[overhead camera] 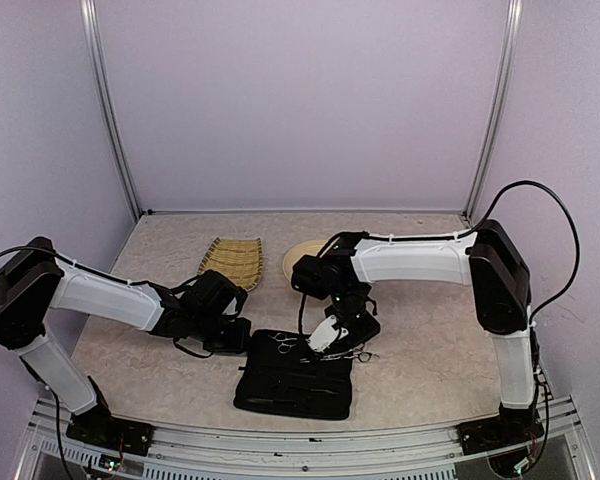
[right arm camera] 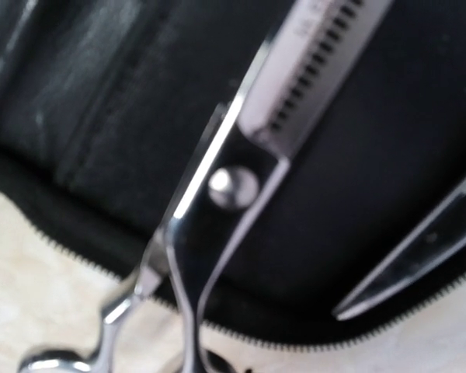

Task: Sort the hair-cutting tools

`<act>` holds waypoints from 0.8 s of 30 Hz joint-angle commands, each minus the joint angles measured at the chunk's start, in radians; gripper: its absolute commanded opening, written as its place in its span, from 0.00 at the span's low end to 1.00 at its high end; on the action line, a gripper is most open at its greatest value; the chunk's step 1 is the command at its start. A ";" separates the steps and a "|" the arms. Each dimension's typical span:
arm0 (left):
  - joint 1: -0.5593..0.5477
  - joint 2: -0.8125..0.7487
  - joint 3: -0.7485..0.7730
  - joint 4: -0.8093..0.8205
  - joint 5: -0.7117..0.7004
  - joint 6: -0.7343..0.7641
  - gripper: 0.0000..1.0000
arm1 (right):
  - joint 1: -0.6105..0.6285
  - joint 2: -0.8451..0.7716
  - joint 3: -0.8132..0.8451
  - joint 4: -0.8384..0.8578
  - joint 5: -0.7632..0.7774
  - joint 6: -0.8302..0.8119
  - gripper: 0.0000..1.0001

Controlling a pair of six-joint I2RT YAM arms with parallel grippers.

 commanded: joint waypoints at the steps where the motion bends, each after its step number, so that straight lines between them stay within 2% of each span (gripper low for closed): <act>1: -0.017 -0.026 -0.006 0.020 0.027 -0.001 0.00 | 0.022 0.016 0.064 -0.008 -0.036 -0.012 0.00; 14: -0.025 -0.010 -0.011 0.037 0.036 -0.005 0.00 | 0.035 0.098 0.096 0.049 -0.148 0.029 0.00; 24: -0.025 -0.013 -0.014 0.041 0.034 -0.006 0.00 | 0.035 0.055 0.064 0.072 -0.190 0.086 0.00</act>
